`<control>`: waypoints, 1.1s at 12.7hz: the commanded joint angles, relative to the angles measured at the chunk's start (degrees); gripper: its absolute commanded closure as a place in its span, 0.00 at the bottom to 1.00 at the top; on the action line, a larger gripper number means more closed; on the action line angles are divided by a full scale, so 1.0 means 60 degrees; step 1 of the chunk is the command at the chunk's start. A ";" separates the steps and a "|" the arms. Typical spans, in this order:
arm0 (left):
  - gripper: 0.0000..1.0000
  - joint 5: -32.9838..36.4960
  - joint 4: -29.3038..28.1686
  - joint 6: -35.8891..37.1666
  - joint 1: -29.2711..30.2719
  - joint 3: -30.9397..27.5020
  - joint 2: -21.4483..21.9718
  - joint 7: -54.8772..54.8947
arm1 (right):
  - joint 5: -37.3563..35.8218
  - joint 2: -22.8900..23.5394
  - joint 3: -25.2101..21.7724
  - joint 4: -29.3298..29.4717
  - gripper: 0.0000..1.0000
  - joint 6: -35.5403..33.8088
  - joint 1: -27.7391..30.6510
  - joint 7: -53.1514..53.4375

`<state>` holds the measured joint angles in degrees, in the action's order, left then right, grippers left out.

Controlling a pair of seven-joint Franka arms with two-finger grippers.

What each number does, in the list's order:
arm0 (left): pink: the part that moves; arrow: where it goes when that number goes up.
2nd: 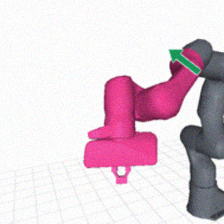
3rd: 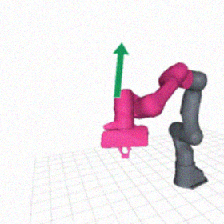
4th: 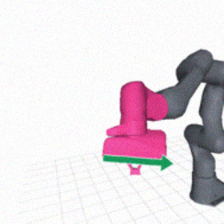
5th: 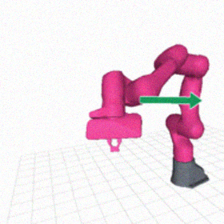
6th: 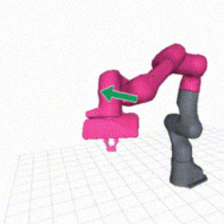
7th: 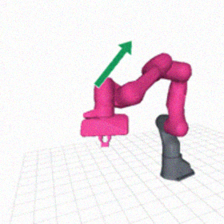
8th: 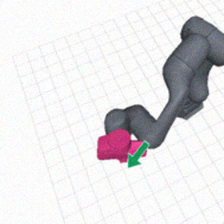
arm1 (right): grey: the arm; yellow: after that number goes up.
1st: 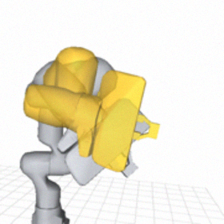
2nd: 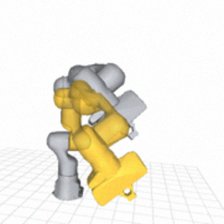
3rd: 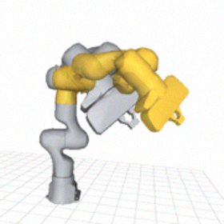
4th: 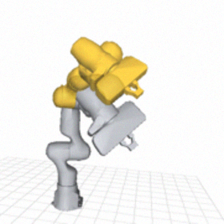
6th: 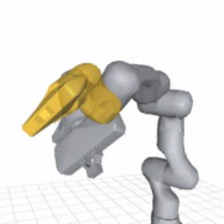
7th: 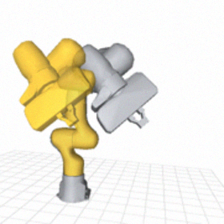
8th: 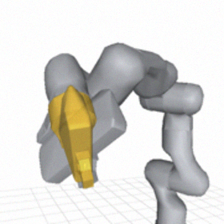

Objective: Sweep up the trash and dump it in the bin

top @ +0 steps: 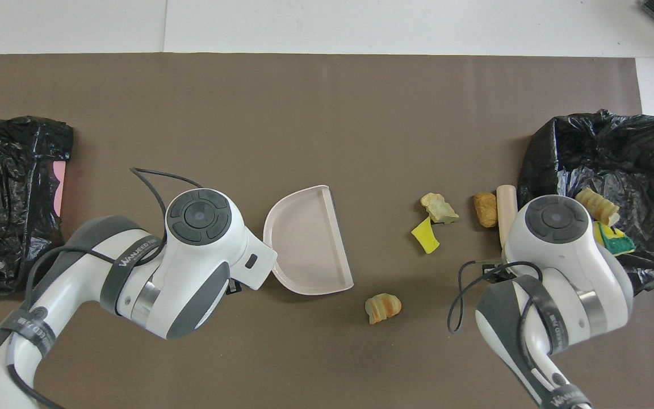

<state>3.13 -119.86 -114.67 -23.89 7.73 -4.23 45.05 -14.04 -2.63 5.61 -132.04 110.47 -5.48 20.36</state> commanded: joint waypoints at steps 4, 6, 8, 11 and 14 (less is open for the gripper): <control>1.00 0.0225 -0.0575 -0.0312 -0.0120 -0.0102 0.0442 -0.0229 | 0.1823 0.0217 0.0075 0.0120 1.00 0.0557 -0.1265 -0.0143; 1.00 0.0225 -0.0575 -0.0342 -0.0061 -0.0102 0.0427 -0.0199 | 0.2162 0.0744 0.0090 0.0544 1.00 0.0791 -0.1706 0.0457; 1.00 0.0225 -0.0576 -0.0371 0.0027 -0.0102 0.0340 -0.0010 | 0.3330 0.1155 0.0090 0.1202 1.00 0.0835 -0.2584 0.0532; 1.00 0.0211 -0.0722 -0.0430 0.0013 -0.0087 0.0325 0.0079 | 0.4049 0.1596 0.0090 0.1616 1.00 0.1636 -0.3830 0.0649; 1.00 0.0211 -0.0722 -0.0488 0.0013 -0.0087 0.0325 0.0064 | 0.4596 0.1611 0.0090 0.1834 1.00 0.1746 -0.4388 0.0620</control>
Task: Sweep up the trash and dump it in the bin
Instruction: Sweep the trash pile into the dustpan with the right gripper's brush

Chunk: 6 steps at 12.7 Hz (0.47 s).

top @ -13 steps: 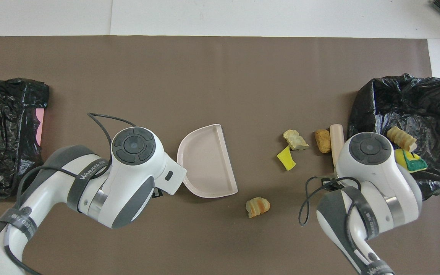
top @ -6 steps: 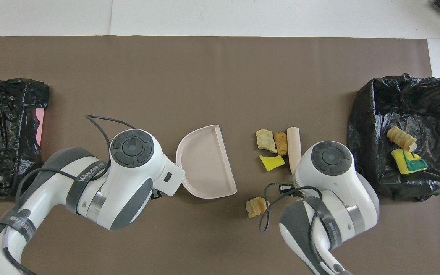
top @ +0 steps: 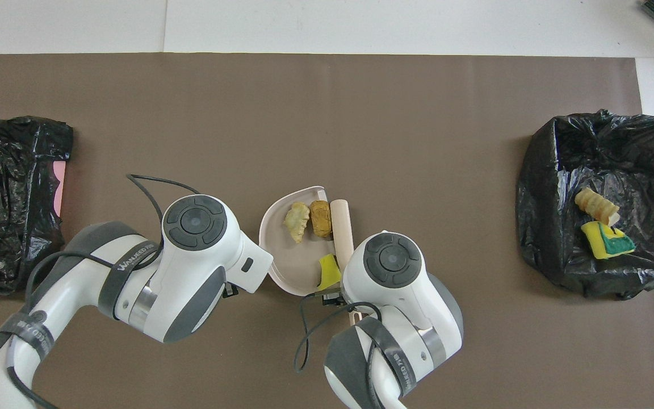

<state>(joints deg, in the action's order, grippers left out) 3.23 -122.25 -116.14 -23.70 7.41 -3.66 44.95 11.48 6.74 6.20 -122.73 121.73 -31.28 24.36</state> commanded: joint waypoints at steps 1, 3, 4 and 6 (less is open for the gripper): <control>1.00 0.0194 -0.0324 -0.0214 -0.0020 -0.0034 0.0229 0.0097 | 0.0328 -0.0039 -0.0009 0.0357 1.00 -0.0466 -0.0104 -0.0017; 1.00 0.0194 -0.0266 -0.0082 -0.0020 -0.0049 0.0229 0.0838 | 0.0269 -0.0302 -0.0110 0.0518 1.00 -0.1373 0.0042 0.0013; 1.00 0.0194 -0.0207 -0.0067 -0.0020 -0.0049 0.0200 0.1438 | 0.0211 -0.0521 -0.0126 0.0504 1.00 -0.1740 0.0246 0.0085; 1.00 0.0194 -0.0192 0.0209 -0.0006 -0.0049 0.0228 0.1751 | -0.0125 -0.1034 -0.0140 0.0475 1.00 -0.2677 0.0700 0.0275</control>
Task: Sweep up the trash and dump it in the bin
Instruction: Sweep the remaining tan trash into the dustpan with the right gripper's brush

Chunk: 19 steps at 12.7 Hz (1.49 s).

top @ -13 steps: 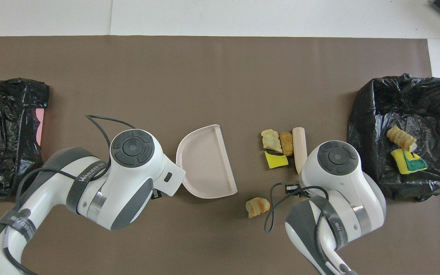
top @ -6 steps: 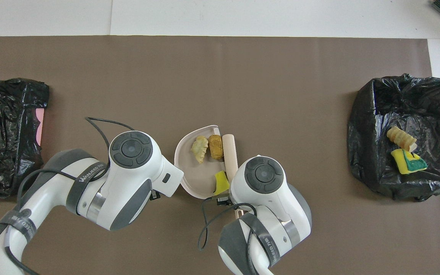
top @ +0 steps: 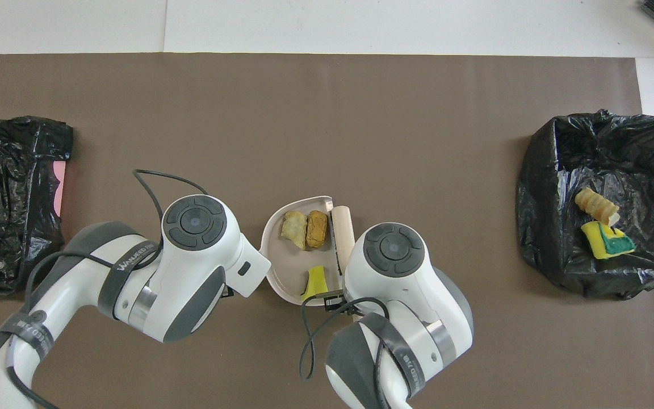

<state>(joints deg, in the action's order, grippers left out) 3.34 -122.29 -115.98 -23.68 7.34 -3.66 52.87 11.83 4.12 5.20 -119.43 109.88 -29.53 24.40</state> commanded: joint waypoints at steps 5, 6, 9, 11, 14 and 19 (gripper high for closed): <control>1.00 0.0175 -0.0272 0.0434 -0.0023 -0.0037 0.0302 0.1428 | -0.1355 -0.2030 0.0100 -0.1460 1.00 -0.1951 0.0600 0.2436; 1.00 0.0175 -0.0273 0.0404 -0.0023 -0.0037 0.0302 0.1413 | -0.1370 -0.2556 0.0100 -0.2235 1.00 -0.1850 0.0614 0.2481; 1.00 0.0175 -0.0302 0.0346 -0.0023 -0.0037 0.0302 0.1399 | -0.0992 -0.3789 0.0144 -0.3923 1.00 -0.1075 0.0323 0.3649; 1.00 0.0175 -0.0317 0.0331 -0.0023 -0.0037 0.0302 0.1399 | -0.0362 -0.3618 0.0144 -0.4087 1.00 -0.0433 -0.0407 0.4715; 1.00 0.0175 -0.0317 0.0229 -0.0023 -0.0037 0.0302 0.1340 | -0.0301 -0.2084 0.0159 -0.4031 1.00 0.1716 -0.1551 0.6899; 1.00 0.0175 -0.0317 0.0199 -0.0023 -0.0037 0.0302 0.1296 | -0.0301 0.0555 0.0159 -0.0696 1.00 0.2166 -0.1656 0.6075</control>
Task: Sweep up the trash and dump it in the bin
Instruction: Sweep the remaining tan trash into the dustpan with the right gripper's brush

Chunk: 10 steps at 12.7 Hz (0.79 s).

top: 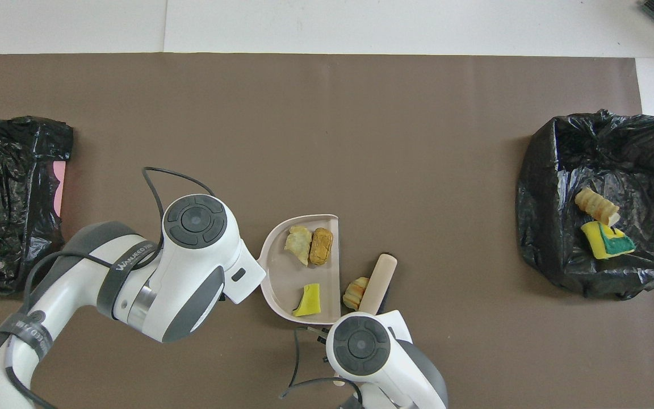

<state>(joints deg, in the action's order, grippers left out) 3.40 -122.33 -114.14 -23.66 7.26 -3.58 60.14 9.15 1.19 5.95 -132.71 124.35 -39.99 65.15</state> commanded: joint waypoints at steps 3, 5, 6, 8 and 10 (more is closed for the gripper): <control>1.00 0.0166 -0.0324 -0.0092 -0.0027 -0.0024 0.0289 -0.0221 | 0.0714 0.1179 0.0165 0.1991 1.00 -0.0217 -0.0146 -0.2211; 1.00 0.0166 -0.0338 0.0082 -0.0012 -0.0024 0.0303 -0.1358 | 0.1009 0.1165 0.0151 0.2006 1.00 -0.0377 -0.0045 -0.3180; 1.00 0.0166 -0.0324 0.0083 0.0002 -0.0024 0.0303 -0.2424 | 0.0995 0.1150 0.0122 0.2035 1.00 -0.0683 0.0072 -0.3342; 1.00 0.0151 -0.0266 0.0127 0.0075 -0.0038 0.0289 -0.3020 | 0.0864 0.0931 0.0107 0.2035 1.00 -0.1181 0.0511 -0.3432; 1.00 0.0137 -0.0061 0.0259 0.0192 -0.0097 0.0186 -0.3676 | 0.0805 0.0304 0.0063 0.2050 1.00 -0.2218 0.0993 -0.3811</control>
<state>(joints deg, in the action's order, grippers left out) 3.57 -122.70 -113.60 -23.53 7.11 -3.54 42.85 13.45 6.79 6.25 -120.49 116.07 -36.95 45.27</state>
